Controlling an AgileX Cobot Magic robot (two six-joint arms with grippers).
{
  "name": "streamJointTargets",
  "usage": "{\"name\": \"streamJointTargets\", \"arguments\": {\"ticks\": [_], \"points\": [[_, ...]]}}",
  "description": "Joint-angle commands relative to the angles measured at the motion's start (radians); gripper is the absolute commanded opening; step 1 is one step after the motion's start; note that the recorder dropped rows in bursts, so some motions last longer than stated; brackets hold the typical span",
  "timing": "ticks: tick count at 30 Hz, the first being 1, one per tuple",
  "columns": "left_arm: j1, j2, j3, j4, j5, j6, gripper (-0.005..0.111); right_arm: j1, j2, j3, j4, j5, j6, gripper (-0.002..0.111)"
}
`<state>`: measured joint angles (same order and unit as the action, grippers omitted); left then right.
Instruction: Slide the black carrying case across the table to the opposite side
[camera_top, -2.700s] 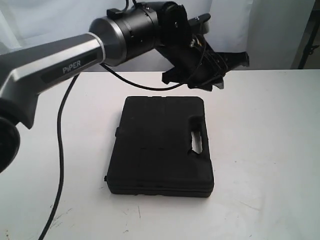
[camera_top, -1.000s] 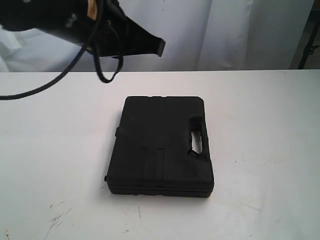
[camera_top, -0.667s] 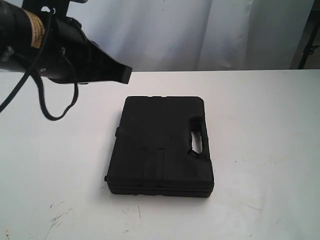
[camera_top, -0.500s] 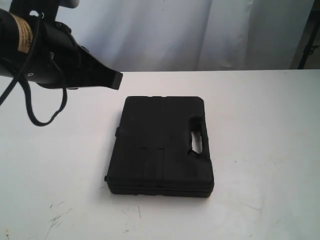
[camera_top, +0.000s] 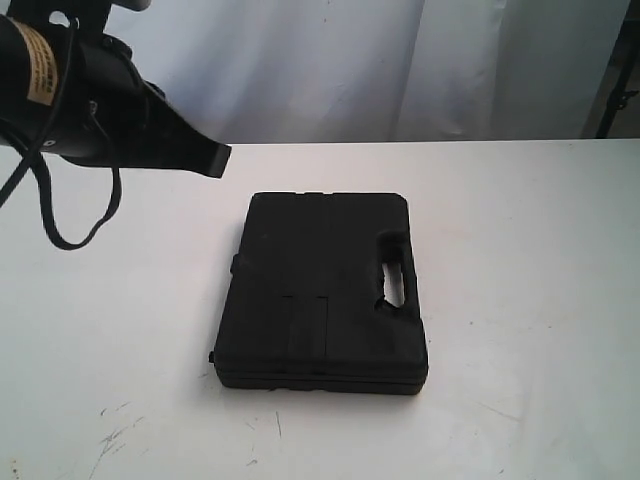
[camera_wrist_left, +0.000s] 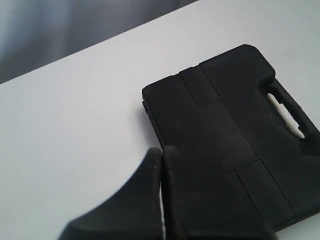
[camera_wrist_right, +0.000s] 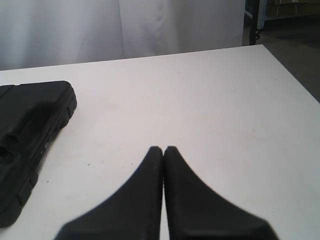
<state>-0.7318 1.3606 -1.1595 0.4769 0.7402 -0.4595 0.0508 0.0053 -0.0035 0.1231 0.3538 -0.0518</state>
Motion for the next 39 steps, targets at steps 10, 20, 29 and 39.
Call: {"name": "streamJointTargets", "arguments": {"ticks": [10, 20, 29, 39], "points": [[0.304, -0.455, 0.546, -0.14, -0.502, -0.035, 0.0, 0.002, -0.005, 0.003, -0.002, -0.008, 0.0, 0.0], [0.679, -1.011, 0.96, -0.232, -0.595, -0.035, 0.0, 0.002, -0.005, 0.003, -0.002, -0.008, 0.0, 0.0], [0.752, -1.188, 1.063, -0.267, -0.583, -0.035, 0.0, 0.002, -0.005, 0.003, -0.002, -0.008, 0.0, 0.0], [0.75, -1.266, 1.063, -0.412, -0.463, 0.105, 0.0, 0.002, -0.005, 0.003, -0.002, -0.008, 0.0, 0.0]]}}
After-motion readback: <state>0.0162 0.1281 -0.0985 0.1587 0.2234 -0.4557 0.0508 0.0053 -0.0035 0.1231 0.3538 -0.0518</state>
